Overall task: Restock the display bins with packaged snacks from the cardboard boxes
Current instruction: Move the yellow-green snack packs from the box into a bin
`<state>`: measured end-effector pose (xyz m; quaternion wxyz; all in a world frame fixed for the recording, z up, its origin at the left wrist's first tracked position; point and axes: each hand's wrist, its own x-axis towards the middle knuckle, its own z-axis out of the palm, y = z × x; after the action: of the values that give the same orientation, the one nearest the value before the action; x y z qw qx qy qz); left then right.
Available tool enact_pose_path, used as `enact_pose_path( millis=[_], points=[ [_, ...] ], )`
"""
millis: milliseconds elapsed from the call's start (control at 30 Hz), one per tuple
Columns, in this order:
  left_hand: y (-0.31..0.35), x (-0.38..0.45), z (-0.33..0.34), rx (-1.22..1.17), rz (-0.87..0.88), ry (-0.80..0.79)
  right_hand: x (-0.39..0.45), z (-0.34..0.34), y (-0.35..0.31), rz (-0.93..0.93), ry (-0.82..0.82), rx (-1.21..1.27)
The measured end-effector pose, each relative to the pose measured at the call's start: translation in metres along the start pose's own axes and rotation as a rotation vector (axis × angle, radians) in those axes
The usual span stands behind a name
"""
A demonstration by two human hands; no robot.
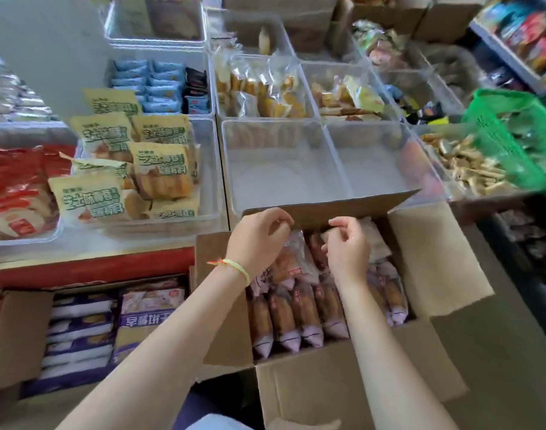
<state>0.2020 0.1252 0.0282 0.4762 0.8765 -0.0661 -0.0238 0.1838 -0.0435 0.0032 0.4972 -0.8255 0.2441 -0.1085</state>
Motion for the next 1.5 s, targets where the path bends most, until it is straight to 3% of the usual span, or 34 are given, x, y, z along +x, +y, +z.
enact_pose_path(
  millis=[133,267,367,567,733,833,933,1033,1133,1200,1333,1400,1500],
  points=[
    [0.010,-0.009,0.056,-0.029,-0.153,-0.256,0.018,-0.037,0.074,0.298,-0.011,-0.183],
    [0.007,-0.016,0.090,-0.013,-0.253,-0.378,0.028,-0.049,0.112,0.825,-0.085,0.337],
    [0.003,-0.022,0.104,-0.007,-0.322,-0.377,0.027,-0.048,0.112,0.907,-0.140,0.576],
    [0.005,-0.024,0.110,-0.051,-0.407,-0.300,0.030,-0.035,0.101,0.840,-0.034,0.612],
    [0.013,-0.011,0.106,-0.082,-0.453,-0.124,0.035,-0.063,0.068,0.790,-0.067,0.774],
    [0.023,-0.002,0.099,-0.052,-0.375,-0.087,0.029,-0.101,0.046,0.782,-0.299,0.994],
    [0.043,0.002,0.084,-0.128,-0.147,-0.177,0.023,-0.129,0.032,0.749,-0.571,1.045],
    [0.066,0.004,0.070,-0.093,0.034,-0.293,0.023,-0.139,0.021,0.695,-0.646,1.011],
    [0.078,0.001,0.067,-0.139,0.092,-0.172,0.024,-0.138,0.009,0.635,-0.664,0.930],
    [0.082,-0.004,0.062,-0.245,-0.030,-0.089,0.020,-0.135,0.000,0.519,-0.597,0.764],
    [0.068,-0.013,0.029,-0.719,-0.297,-0.067,0.012,-0.125,-0.022,0.113,-0.330,0.341],
    [0.058,-0.013,0.010,-0.784,-0.295,-0.052,0.009,-0.115,-0.033,-0.021,-0.442,0.299],
    [0.050,-0.013,-0.017,-0.837,-0.273,-0.027,-0.004,-0.079,-0.057,-0.043,-0.753,0.265]
  ],
)
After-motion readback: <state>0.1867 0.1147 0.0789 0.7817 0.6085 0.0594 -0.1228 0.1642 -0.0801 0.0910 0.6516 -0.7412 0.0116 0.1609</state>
